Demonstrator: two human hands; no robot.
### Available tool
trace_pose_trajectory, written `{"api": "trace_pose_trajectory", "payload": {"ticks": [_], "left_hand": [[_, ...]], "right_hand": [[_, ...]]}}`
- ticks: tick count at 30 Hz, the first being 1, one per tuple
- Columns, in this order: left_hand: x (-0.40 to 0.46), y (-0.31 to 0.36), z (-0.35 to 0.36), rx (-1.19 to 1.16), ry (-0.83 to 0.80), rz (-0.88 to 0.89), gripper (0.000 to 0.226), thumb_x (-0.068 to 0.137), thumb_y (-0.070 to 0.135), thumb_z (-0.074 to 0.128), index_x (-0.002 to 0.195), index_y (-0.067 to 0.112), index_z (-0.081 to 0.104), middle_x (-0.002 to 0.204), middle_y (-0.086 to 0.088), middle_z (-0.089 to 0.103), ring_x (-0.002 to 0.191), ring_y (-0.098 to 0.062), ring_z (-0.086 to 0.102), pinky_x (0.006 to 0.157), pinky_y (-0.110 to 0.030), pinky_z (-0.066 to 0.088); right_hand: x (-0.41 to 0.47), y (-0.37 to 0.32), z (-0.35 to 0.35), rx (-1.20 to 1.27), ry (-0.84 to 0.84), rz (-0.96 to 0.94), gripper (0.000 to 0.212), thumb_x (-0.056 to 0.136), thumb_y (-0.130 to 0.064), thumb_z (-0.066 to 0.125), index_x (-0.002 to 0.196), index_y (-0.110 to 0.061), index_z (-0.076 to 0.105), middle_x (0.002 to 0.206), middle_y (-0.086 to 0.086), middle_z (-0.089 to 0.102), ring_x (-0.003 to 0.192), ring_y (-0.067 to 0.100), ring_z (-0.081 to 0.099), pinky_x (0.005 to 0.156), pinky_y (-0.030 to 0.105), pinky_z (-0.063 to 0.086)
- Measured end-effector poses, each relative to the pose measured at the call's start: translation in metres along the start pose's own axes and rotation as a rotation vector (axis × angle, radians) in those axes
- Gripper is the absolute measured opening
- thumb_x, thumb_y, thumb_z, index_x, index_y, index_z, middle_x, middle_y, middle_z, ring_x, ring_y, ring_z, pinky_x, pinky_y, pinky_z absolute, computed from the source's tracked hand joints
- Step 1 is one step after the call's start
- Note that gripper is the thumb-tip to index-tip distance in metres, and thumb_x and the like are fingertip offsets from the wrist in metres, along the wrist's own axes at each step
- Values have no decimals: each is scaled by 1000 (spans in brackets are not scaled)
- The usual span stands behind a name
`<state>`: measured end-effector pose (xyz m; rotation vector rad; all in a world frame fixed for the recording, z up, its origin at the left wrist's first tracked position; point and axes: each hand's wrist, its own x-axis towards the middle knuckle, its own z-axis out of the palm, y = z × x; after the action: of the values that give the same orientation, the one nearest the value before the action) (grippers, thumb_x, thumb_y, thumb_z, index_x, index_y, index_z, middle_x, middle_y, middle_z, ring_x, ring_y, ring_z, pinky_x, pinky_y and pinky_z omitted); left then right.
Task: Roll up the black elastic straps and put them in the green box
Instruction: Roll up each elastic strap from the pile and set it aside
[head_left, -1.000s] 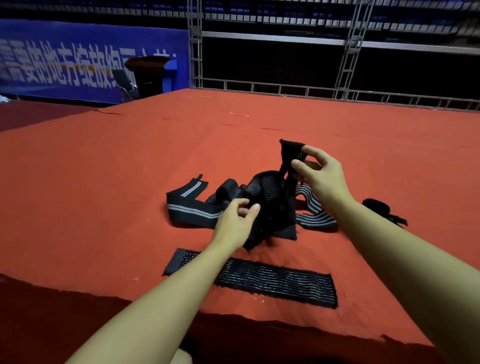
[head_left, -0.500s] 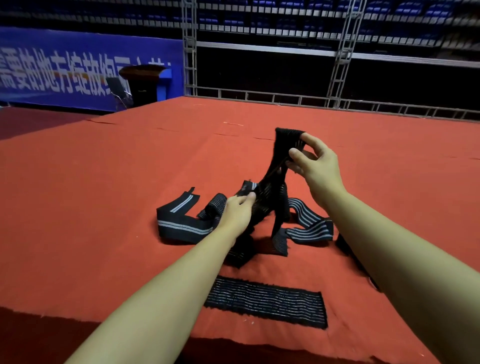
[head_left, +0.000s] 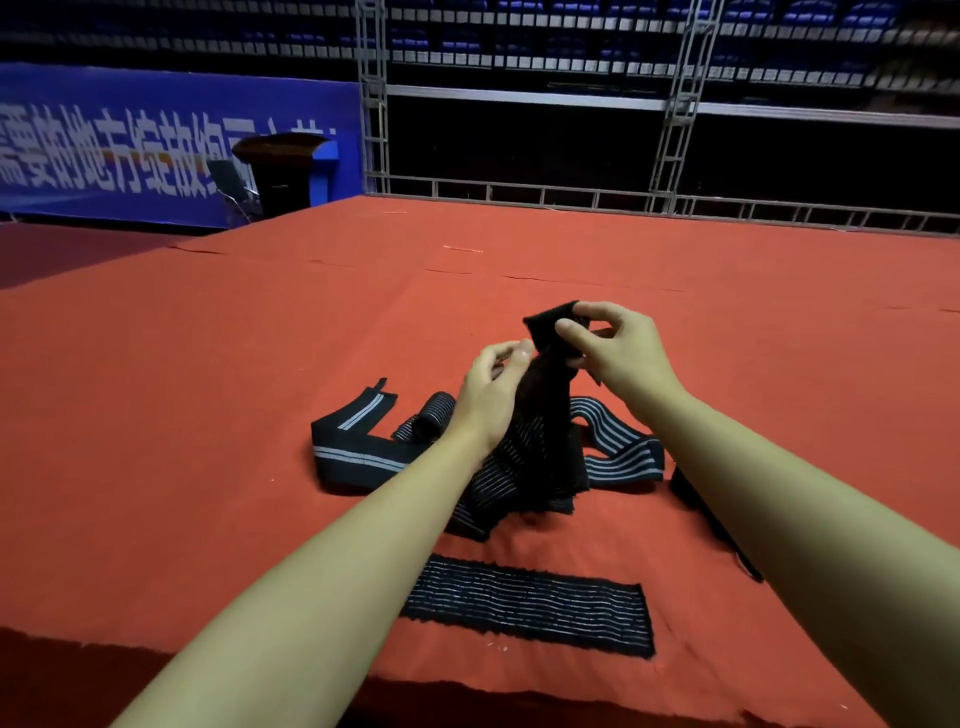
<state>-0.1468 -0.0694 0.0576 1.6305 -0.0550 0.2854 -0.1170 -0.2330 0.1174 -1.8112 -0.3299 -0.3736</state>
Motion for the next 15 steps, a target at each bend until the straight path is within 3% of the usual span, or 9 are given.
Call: {"api": "trace_pose_trajectory", "payload": {"ticks": [2, 5, 8, 12, 15], "left_hand": [[1, -2, 1, -67, 24, -58, 40, 100, 64, 47, 124, 33, 57, 126, 8, 65, 115, -8, 61, 97, -29, 46], [-3, -14, -1, -212, -43, -218, 62, 95, 76, 40, 124, 29, 69, 117, 5, 75, 112, -12, 68, 100, -35, 50], [-12, -18, 0, -324, -55, -231, 58, 100, 69, 38, 117, 27, 73, 111, 6, 78, 107, -9, 71, 90, -30, 50], [-6, -6, 2, -453, 20, -201, 60, 92, 70, 54, 127, 23, 68, 115, 4, 76, 110, -13, 70, 93, -35, 53], [2, -3, 1, -334, 0, -243, 44, 93, 56, 67, 119, 21, 71, 108, 0, 78, 102, -17, 73, 85, -35, 56]], "right_hand": [[-3, 2, 4, 18, -6, 6, 31, 90, -23, 79, 114, -5, 73, 103, 10, 73, 89, 23, 74, 64, 22, 60], [-6, 3, 6, 112, -20, 50, 23, 87, -24, 83, 96, -5, 75, 91, 10, 73, 84, 15, 72, 69, 29, 61], [-5, 6, 4, 152, -56, 67, 18, 85, -20, 84, 88, -7, 72, 85, 10, 72, 78, 13, 70, 69, 28, 58], [-9, 8, 4, 200, -166, 80, 9, 87, -11, 80, 87, -11, 72, 89, 12, 72, 87, 19, 71, 80, 34, 60], [-16, 10, 5, 245, -321, 127, 18, 99, -25, 67, 90, -10, 71, 106, 17, 76, 106, 25, 73, 89, 40, 61]]}}
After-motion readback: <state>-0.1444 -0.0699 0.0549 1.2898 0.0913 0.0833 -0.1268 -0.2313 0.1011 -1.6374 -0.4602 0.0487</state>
